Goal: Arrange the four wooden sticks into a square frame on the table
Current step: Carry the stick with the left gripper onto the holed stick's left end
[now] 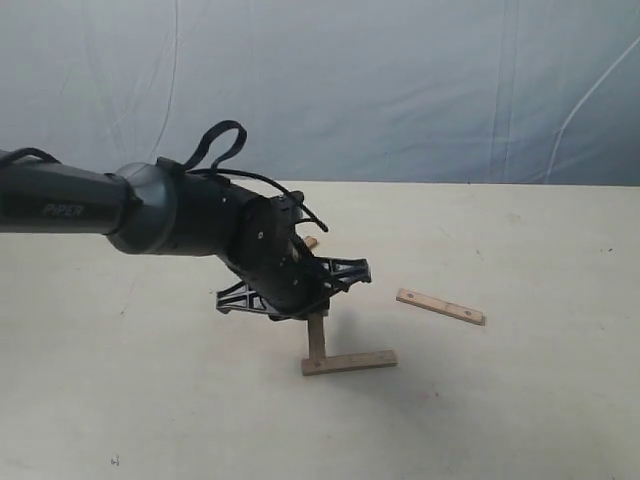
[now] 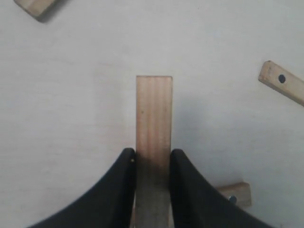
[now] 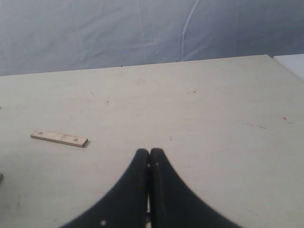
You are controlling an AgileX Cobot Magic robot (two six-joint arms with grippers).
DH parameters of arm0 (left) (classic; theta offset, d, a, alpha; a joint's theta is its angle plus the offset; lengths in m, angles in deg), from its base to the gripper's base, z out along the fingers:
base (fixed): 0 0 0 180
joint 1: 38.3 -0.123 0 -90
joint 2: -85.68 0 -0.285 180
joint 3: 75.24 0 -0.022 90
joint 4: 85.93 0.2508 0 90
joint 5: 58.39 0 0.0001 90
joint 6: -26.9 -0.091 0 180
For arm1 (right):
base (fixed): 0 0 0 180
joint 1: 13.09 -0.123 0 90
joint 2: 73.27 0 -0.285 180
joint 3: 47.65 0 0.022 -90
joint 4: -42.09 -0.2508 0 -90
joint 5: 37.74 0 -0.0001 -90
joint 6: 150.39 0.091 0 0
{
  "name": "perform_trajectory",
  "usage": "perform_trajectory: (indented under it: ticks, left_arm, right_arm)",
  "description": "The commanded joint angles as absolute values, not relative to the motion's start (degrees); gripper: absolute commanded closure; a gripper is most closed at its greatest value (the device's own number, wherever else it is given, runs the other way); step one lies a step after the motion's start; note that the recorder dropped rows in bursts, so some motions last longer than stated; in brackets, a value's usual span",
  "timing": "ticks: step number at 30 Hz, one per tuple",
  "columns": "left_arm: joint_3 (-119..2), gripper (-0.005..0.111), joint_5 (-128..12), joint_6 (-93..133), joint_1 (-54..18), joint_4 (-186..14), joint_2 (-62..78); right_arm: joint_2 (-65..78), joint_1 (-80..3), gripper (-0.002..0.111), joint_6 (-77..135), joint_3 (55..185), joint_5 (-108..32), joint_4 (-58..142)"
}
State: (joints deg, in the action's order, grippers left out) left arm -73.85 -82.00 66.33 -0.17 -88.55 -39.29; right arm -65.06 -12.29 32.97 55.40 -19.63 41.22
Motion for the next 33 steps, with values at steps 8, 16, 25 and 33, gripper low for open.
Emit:
perform_trajectory:
  ticks: [8, 16, 25, 33]
  left_arm:
    - [-74.11, 0.107, -80.84, 68.86, 0.73, -87.43, -42.12]
    - [-76.22, 0.107, -88.70, 68.86, 0.62, -80.45, -40.09]
    - [-75.79, 0.107, -102.40, 67.94, -0.23, -73.05, -36.63]
    - [-67.73, 0.107, -94.02, 67.23, -2.85, -75.91, -36.63]
  right_arm:
    - [-65.48, -11.95, 0.109, 32.83, 55.13, -20.19, 41.47]
    - [-65.48, -11.95, 0.109, 32.83, 55.13, -20.19, 41.47]
    - [-65.48, -11.95, 0.109, 32.83, 55.13, -20.19, 41.47]
    - [-65.48, -11.95, 0.109, 32.83, 55.13, -20.19, 41.47]
